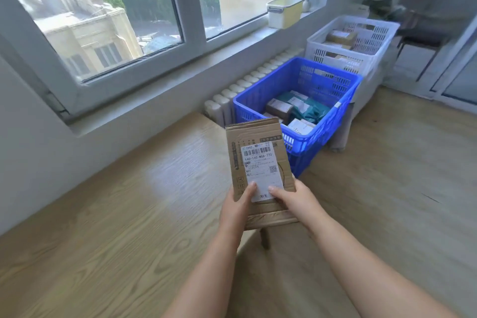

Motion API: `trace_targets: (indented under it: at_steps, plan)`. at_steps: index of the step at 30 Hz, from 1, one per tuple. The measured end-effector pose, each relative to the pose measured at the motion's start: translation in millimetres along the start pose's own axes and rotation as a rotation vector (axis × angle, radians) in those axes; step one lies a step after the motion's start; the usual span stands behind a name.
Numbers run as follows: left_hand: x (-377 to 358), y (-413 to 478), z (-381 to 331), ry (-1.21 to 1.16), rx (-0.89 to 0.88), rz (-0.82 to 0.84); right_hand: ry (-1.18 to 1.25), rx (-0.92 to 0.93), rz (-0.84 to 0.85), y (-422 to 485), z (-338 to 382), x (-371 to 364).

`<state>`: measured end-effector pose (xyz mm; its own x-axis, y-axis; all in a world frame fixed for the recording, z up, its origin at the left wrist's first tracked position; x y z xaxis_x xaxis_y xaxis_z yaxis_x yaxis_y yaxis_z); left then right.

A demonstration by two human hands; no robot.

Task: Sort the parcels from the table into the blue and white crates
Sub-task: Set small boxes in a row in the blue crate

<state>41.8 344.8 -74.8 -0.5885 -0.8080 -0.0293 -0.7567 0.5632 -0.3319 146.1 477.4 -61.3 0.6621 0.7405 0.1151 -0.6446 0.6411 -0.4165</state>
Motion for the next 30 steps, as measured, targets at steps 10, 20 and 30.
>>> trace_targets:
  at_steps: [10, 20, 30]
  plan:
    - [-138, 92, -45, 0.084, -0.088, 0.007, 0.134, 0.019, -0.1, 90, 30, 130]
    - [-247, 240, -109, 0.086, -0.076, 0.073, 0.164, 0.068, -0.205, 226, 112, 221]
    - [-354, 352, -144, 0.128, -0.04, 0.071, 0.164, 0.074, -0.169, 354, 154, 318]
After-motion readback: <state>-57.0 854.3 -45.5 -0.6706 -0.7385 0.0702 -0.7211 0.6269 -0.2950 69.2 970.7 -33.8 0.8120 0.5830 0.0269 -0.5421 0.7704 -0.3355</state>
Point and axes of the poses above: each hand's wrist, its own y-axis towards the middle knuckle, its own x-axis out of the back of the hand, z = x × y, the point moved 10 cm from there along y, towards the middle knuckle, and after that the axes turned 2 degrees about y, right-handed, at the moved point
